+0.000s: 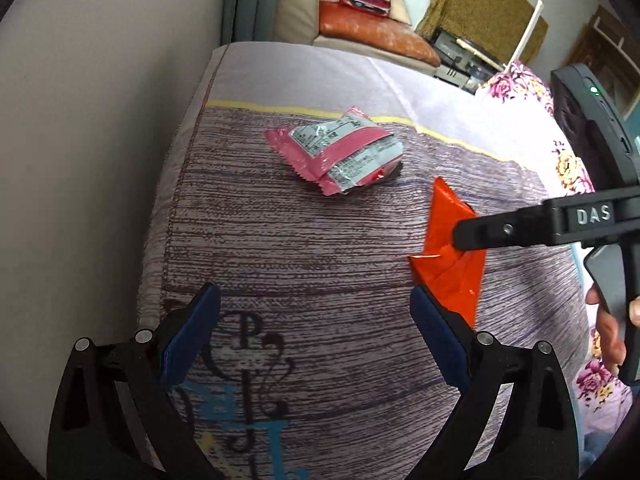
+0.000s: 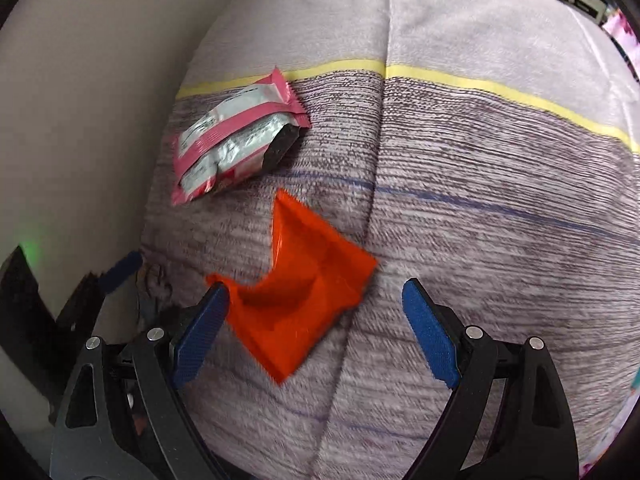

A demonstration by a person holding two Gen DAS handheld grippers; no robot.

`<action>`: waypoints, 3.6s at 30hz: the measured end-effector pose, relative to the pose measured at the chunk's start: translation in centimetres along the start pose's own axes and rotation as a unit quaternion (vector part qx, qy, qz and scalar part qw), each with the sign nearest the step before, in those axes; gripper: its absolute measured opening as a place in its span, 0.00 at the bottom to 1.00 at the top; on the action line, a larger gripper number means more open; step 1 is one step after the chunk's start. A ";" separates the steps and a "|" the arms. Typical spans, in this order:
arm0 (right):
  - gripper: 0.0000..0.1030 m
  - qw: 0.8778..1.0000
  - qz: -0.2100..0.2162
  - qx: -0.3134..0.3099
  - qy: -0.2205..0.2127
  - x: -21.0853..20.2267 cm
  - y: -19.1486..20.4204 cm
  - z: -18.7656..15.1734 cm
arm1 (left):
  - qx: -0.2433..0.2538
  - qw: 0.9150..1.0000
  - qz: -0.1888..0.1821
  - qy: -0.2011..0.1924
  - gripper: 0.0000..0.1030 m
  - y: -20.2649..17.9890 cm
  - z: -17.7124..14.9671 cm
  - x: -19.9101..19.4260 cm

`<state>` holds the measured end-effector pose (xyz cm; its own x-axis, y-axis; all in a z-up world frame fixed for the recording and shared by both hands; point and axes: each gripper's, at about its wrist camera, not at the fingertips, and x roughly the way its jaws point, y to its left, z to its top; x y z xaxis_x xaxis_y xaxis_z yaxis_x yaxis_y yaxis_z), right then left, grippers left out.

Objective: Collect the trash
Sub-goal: 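Grasp the pink snack bag with the left tool while the right tool grasps the orange packet, then carry the pink snack bag and orange packet over the teal bin, then open the left tool to drop the pink bag while the right tool releases the orange packet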

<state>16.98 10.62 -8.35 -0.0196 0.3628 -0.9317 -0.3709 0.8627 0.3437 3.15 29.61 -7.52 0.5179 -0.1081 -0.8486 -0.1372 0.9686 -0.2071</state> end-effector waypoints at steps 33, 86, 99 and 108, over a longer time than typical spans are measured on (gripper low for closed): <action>0.37 0.996 -0.003 0.014 -0.084 -8.1 -9.0 -1.6 | 0.158 0.987 -0.003 0.015 0.32 -7.1 7.5 7.0; 0.37 0.925 -0.043 0.273 -0.261 -24.4 -46.3 -21.2 | 0.280 0.944 -0.148 0.097 0.29 -53.3 0.7 13.2; 0.37 0.923 -0.053 0.287 -0.250 -24.0 -49.4 -21.8 | 0.285 0.939 -0.150 0.117 0.30 -56.9 0.1 16.1; 0.37 0.921 -0.055 0.294 -0.250 -23.9 -50.4 -21.9 | 0.273 0.942 -0.152 0.127 0.36 -57.6 -0.3 17.0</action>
<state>15.81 -49.20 -6.00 0.4722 0.2516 -0.8448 0.2244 0.8925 0.3912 19.63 -28.09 -10.19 0.2357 -0.3826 -0.8933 0.4746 0.8475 -0.2378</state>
